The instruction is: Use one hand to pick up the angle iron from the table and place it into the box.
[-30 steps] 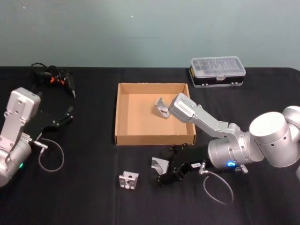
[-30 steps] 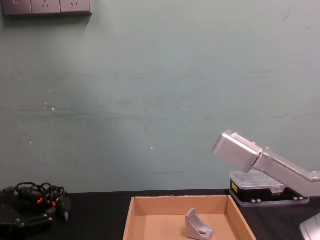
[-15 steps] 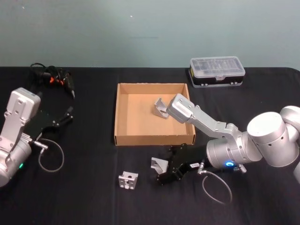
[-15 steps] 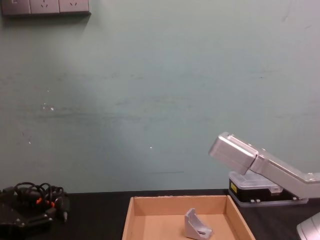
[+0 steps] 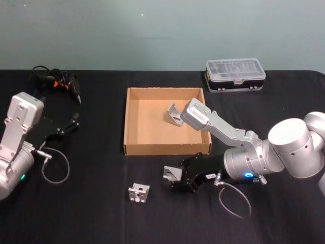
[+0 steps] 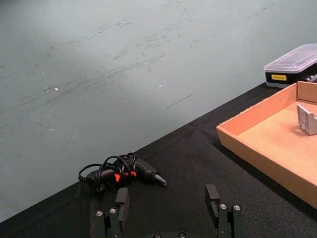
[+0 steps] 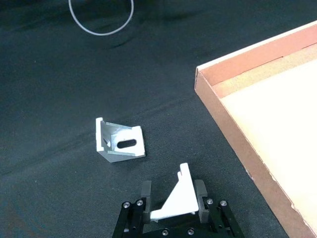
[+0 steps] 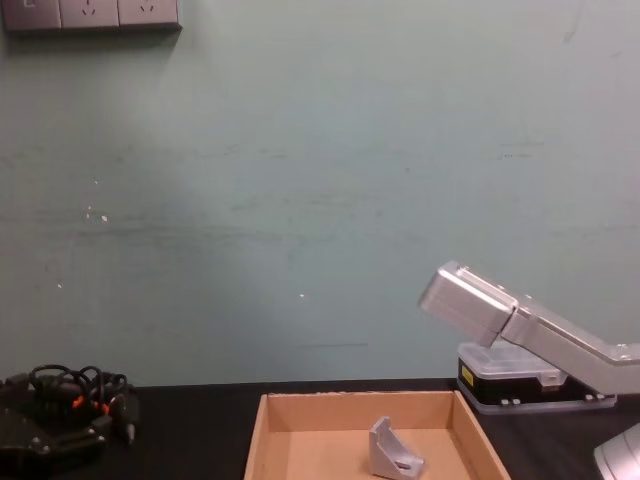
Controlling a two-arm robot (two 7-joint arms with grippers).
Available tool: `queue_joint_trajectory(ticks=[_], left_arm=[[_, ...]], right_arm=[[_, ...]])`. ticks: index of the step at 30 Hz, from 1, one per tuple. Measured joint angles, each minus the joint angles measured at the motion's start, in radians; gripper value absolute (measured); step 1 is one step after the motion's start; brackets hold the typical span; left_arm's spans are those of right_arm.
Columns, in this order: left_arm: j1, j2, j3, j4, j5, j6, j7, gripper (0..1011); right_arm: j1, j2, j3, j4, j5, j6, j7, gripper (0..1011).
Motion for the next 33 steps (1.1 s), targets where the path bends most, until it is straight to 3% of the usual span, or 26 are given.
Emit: queue_joint_trajectory(ticks=[9, 16, 21, 26, 31, 33], left_arm=[[0.000, 0.000, 0.000, 0.000, 0.000, 0.000, 0.000, 1011], [0.000, 0.000, 0.000, 0.000, 0.000, 0.000, 0.000, 1011], [0.000, 0.000, 0.000, 0.000, 0.000, 0.000, 0.000, 1012], [0.000, 0.000, 0.000, 0.000, 0.000, 0.000, 0.000, 1011], [0.000, 0.000, 0.000, 0.000, 0.000, 0.000, 0.000, 1011], [0.000, 0.000, 0.000, 0.000, 0.000, 0.000, 0.000, 1011]], right_arm=[[-0.009, 0.006, 0.008, -0.018, -0.006, -0.009, -0.009, 520], [-0.025, 0.015, 0.048, -0.068, 0.007, -0.027, -0.023, 520], [-0.002, 0.009, 0.063, -0.076, 0.008, -0.038, -0.021, 520], [0.054, -0.023, 0.064, -0.030, 0.001, -0.050, -0.011, 520], [0.114, -0.070, 0.062, 0.055, -0.005, -0.066, 0.000, 520], [0.155, -0.104, 0.054, 0.127, -0.013, -0.083, 0.013, 520]])
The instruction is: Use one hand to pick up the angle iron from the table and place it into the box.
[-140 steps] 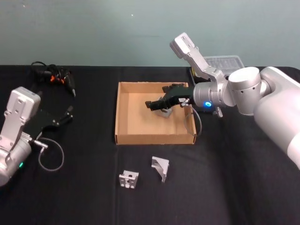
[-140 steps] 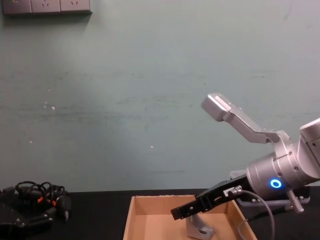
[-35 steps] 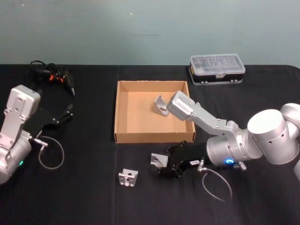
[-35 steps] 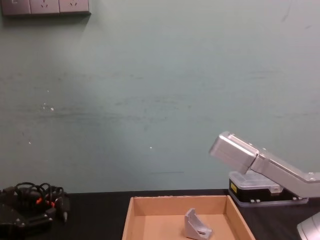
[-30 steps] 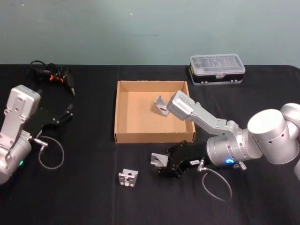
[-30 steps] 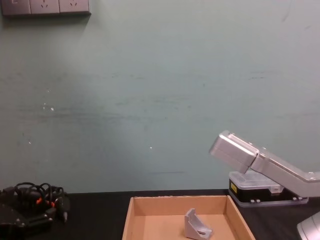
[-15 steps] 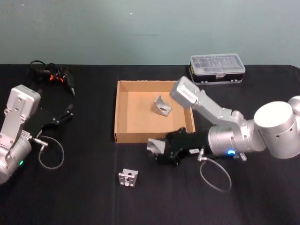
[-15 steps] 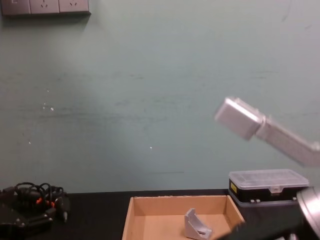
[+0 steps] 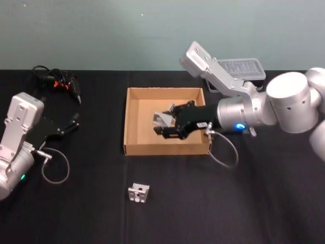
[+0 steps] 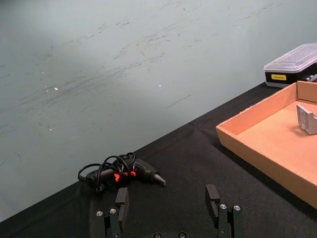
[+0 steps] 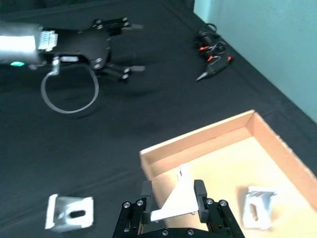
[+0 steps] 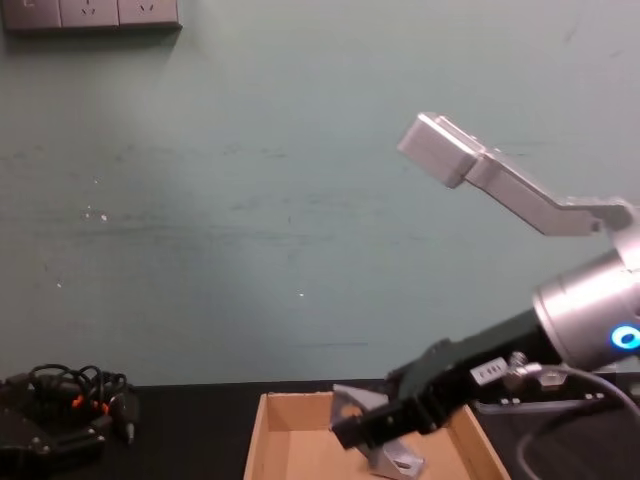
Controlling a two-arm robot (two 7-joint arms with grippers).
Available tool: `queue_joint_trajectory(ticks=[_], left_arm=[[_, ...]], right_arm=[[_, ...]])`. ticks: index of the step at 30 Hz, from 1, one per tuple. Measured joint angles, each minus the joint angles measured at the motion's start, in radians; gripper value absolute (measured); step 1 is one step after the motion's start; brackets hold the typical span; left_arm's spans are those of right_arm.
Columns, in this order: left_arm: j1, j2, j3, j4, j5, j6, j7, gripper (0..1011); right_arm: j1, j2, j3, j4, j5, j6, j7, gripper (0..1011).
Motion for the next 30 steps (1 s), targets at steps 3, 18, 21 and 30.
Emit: queue_joint_trajectory(ticks=[3, 18, 21, 30], left_arm=[[0.000, 0.000, 0.000, 0.000, 0.000, 0.000, 0.000, 1011], [0.000, 0.000, 0.000, 0.000, 0.000, 0.000, 0.000, 1011], [0.000, 0.000, 0.000, 0.000, 0.000, 0.000, 0.000, 1012], [0.000, 0.000, 0.000, 0.000, 0.000, 0.000, 0.000, 1011]], right_arm=[[0.030, -0.028, -0.006, 0.060, -0.004, -0.015, 0.013, 520], [0.140, -0.176, -0.046, 0.369, -0.063, -0.086, 0.045, 520], [0.147, -0.194, -0.045, 0.408, -0.073, -0.097, 0.049, 520], [0.165, -0.236, -0.032, 0.501, -0.093, -0.130, 0.062, 520]])
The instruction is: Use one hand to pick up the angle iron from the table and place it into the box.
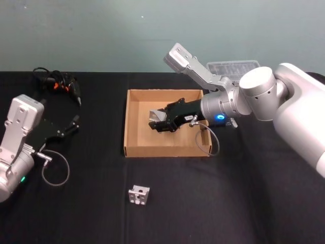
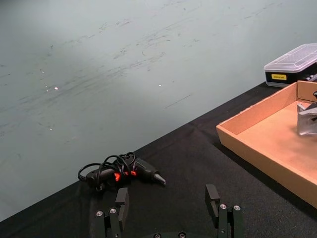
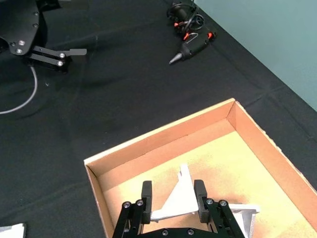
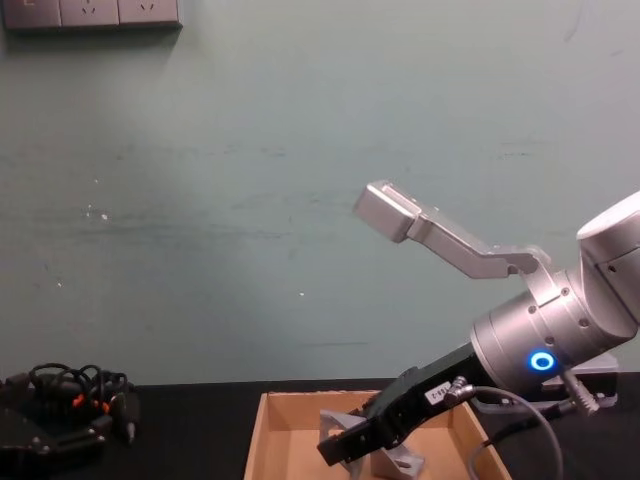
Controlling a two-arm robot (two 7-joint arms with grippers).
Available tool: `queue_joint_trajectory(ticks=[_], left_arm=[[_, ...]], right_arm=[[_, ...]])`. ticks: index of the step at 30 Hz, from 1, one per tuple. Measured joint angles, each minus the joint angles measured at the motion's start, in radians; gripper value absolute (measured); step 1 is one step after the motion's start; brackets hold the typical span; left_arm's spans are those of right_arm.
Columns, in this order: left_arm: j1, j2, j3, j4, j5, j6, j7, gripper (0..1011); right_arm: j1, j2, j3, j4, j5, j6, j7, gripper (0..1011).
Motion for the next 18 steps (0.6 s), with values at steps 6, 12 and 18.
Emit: queue_joint_trajectory(ticks=[6, 12, 18], left_arm=[[0.000, 0.000, 0.000, 0.000, 0.000, 0.000, 0.000, 1011], [0.000, 0.000, 0.000, 0.000, 0.000, 0.000, 0.000, 1011], [0.000, 0.000, 0.000, 0.000, 0.000, 0.000, 0.000, 1011]], right_arm=[[0.006, -0.010, 0.003, 0.026, -0.005, -0.008, 0.010, 520], [0.006, -0.008, 0.002, 0.020, -0.004, -0.007, 0.009, 520], [0.005, -0.007, 0.001, 0.017, -0.003, -0.006, 0.007, 664]])
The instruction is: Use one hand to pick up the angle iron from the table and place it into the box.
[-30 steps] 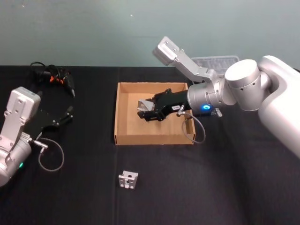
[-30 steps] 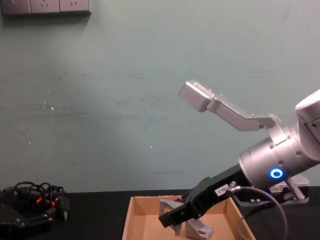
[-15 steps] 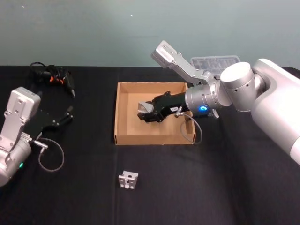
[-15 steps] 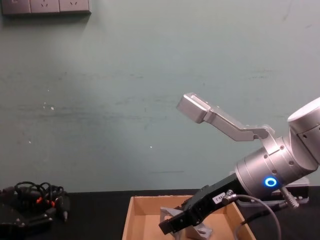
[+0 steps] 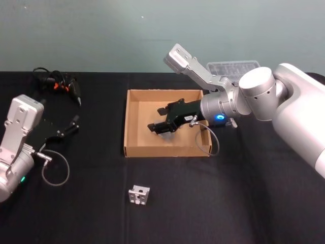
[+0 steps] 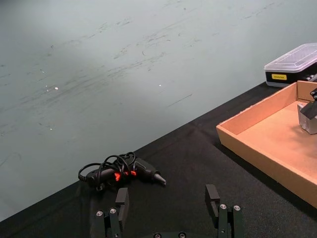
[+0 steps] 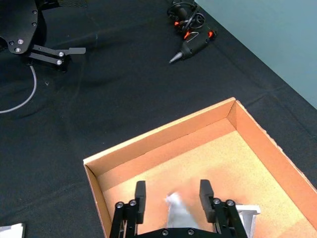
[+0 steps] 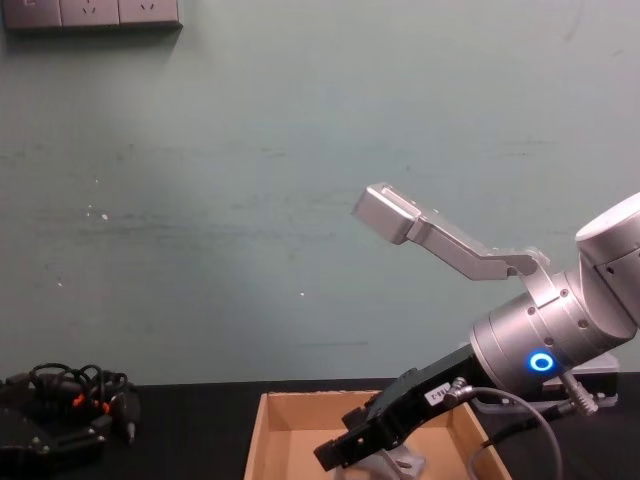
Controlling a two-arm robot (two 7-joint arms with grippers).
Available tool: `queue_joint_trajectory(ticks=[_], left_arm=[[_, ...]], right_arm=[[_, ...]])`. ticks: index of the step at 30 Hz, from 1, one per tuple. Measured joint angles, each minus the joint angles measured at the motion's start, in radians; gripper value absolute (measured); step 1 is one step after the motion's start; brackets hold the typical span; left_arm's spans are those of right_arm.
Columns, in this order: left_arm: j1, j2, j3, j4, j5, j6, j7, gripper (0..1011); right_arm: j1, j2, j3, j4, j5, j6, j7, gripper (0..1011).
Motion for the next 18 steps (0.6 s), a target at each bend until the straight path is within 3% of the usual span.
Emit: queue_joint_trajectory(ticks=[12, 18], left_arm=[[0.000, 0.000, 0.000, 0.000, 0.000, 0.000, 0.000, 1011], [0.000, 0.000, 0.000, 0.000, 0.000, 0.000, 0.000, 1011]], right_arm=[[-0.001, 0.001, -0.001, -0.003, 0.001, 0.001, -0.002, 1003], [-0.002, 0.002, -0.001, -0.004, 0.002, 0.002, -0.002, 1000]])
